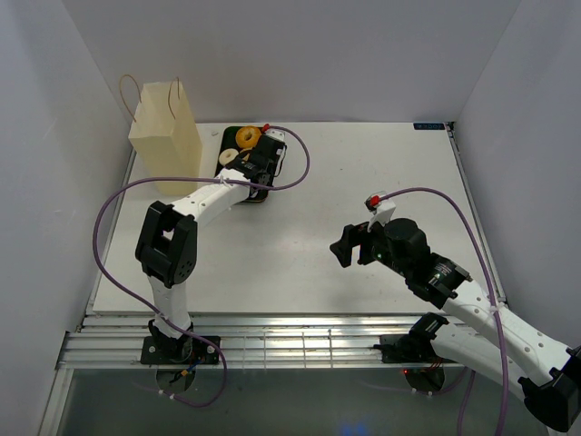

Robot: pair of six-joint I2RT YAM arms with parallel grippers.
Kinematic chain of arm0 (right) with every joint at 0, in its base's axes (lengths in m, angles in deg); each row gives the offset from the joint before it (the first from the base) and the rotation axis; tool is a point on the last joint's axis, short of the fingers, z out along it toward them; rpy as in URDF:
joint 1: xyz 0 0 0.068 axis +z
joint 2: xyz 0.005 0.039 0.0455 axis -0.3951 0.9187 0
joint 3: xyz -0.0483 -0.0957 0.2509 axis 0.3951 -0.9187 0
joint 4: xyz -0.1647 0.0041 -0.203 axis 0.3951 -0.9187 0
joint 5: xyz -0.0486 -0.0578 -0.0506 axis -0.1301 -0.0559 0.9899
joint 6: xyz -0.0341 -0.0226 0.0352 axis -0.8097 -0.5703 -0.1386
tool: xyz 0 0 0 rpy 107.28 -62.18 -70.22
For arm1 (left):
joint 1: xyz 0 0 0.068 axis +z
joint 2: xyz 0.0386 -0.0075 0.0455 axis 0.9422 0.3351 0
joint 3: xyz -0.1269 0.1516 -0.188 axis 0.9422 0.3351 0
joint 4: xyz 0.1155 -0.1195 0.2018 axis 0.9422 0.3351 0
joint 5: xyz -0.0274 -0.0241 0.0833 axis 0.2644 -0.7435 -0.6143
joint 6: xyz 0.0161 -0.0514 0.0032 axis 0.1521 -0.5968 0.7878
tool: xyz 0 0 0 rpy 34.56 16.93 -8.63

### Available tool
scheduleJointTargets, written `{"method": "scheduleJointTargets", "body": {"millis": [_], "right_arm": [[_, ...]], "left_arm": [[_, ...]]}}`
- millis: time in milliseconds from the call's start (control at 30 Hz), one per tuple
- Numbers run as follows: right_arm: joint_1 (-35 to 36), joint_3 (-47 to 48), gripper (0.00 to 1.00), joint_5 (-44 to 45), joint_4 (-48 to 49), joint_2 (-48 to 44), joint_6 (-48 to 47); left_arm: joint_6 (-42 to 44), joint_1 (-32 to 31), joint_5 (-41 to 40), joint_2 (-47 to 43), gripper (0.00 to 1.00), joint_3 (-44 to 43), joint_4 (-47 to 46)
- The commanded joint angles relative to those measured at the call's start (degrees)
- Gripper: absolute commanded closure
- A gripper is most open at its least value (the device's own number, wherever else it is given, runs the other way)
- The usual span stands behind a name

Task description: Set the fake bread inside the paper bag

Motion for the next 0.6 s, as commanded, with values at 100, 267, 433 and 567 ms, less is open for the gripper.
{"method": "scheduleJointTargets", "body": {"millis": [100, 267, 433, 567], "right_arm": [[-0.31, 1.30, 0.10, 1.01, 0.66, -0.66, -1.14], [-0.22, 1.65, 0.10, 1.10, 0.58, -0.57, -1.40], [-0.31, 1.56, 0.10, 1.01, 0.58, -0.66, -1.40], [-0.31, 1.30, 0.10, 1.01, 0.66, -0.92, -1.41]], "left_arm": [[0.09, 0.06, -1.31, -1.28, 0.77, -2.74, -0.55], [-1.22, 0.33, -1.40, -5.13, 1.00, -1.86, -0.11], [-2.98, 0.59, -0.52, -9.27, 1.00, -1.07, 1.47], [-4.48, 0.94, 1.06, -13.31, 1.00, -1.07, 2.88]]}}
